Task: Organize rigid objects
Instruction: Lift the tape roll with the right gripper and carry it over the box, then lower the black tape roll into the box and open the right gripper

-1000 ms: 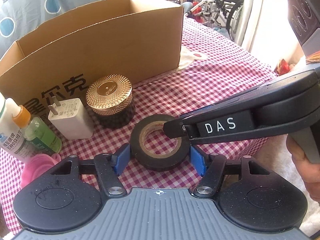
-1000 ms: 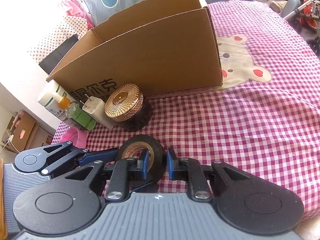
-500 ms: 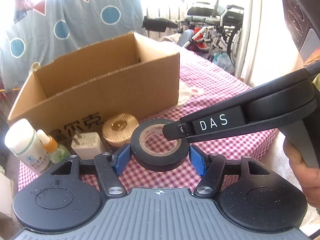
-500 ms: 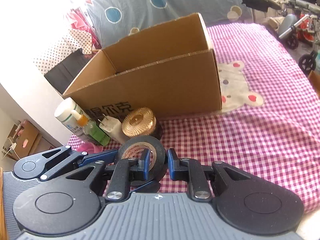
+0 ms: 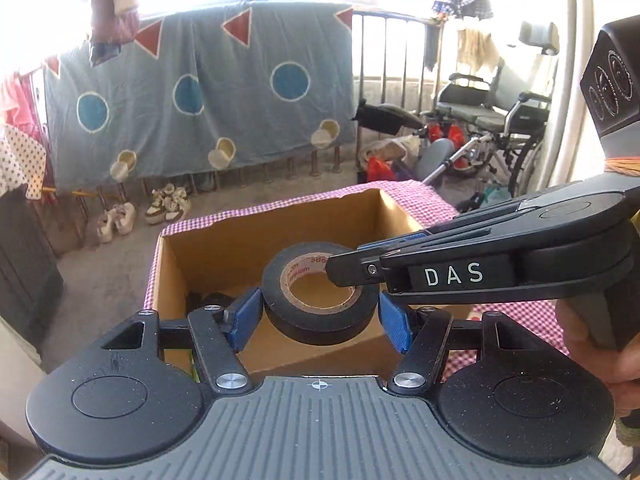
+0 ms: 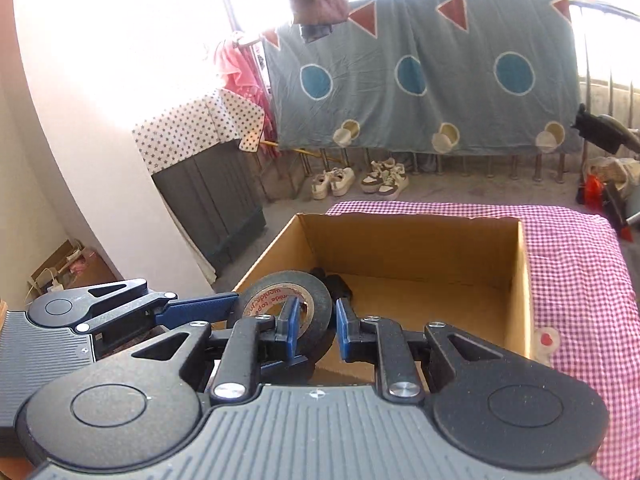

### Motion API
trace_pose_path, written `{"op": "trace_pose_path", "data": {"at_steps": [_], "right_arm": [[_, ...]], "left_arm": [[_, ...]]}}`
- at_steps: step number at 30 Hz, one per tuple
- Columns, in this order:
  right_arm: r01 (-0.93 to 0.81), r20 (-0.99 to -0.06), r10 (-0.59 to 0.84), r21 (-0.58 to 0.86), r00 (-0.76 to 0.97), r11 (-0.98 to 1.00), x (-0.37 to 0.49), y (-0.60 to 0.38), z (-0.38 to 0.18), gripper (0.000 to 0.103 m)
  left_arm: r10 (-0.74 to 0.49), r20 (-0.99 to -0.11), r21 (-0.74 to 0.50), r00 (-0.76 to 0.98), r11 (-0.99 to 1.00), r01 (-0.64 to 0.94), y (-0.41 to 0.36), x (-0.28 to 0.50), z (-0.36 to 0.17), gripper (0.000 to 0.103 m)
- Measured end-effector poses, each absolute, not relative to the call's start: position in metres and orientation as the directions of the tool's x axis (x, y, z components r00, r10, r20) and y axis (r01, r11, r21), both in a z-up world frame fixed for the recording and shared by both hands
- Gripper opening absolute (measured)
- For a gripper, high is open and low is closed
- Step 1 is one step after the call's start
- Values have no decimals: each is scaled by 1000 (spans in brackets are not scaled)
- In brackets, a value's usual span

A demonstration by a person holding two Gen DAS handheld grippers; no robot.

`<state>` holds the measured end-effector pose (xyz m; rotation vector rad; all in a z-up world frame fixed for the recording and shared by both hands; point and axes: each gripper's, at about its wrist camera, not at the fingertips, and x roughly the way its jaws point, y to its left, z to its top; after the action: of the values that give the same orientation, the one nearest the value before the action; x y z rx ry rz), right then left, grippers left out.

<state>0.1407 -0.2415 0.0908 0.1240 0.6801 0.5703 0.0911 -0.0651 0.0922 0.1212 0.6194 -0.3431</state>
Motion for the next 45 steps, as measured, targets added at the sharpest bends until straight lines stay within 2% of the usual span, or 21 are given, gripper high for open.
{"op": "trace_pose_path", "data": {"at_steps": [5,8,13,16,21,29,34,39,45], "right_arm": [[-444,-692,562,371,454,815,221,-209,61,22],[-395,-751,572,441,329,806,263,-195,31,22],[-288,-780,596,536,190,794,306,-187,-16,21],[-250,-780,609,567,142,785,312,-185,-33,21],[-229,-773,627,596,96,769,316,-183,-46,21],[-243,-747,650,611,136,753,307,-192,-30,22],[-271,-678,703,650,217,710,273,-220,5,23],[-318,-571,752,683,330,658,208,-263,44,23],[-324,-467,770,717,435,617,120,-304,50,23]], "left_arm": [[-220,-753,1,621,942,335,-49,155,68,64],[-206,-839,-45,504,948,314,-41,188,45,64],[-186,-916,-84,355,955,285,-26,223,15,64],[-147,-920,-27,363,948,316,-27,228,12,63],[-138,-927,-10,350,939,345,-31,233,14,64],[-145,-908,-4,393,941,338,-30,220,29,65],[-208,-854,-27,477,933,358,-25,187,61,67],[-285,-763,-77,581,932,355,-9,134,89,68],[-355,-707,-170,612,925,340,5,75,76,68]]}}
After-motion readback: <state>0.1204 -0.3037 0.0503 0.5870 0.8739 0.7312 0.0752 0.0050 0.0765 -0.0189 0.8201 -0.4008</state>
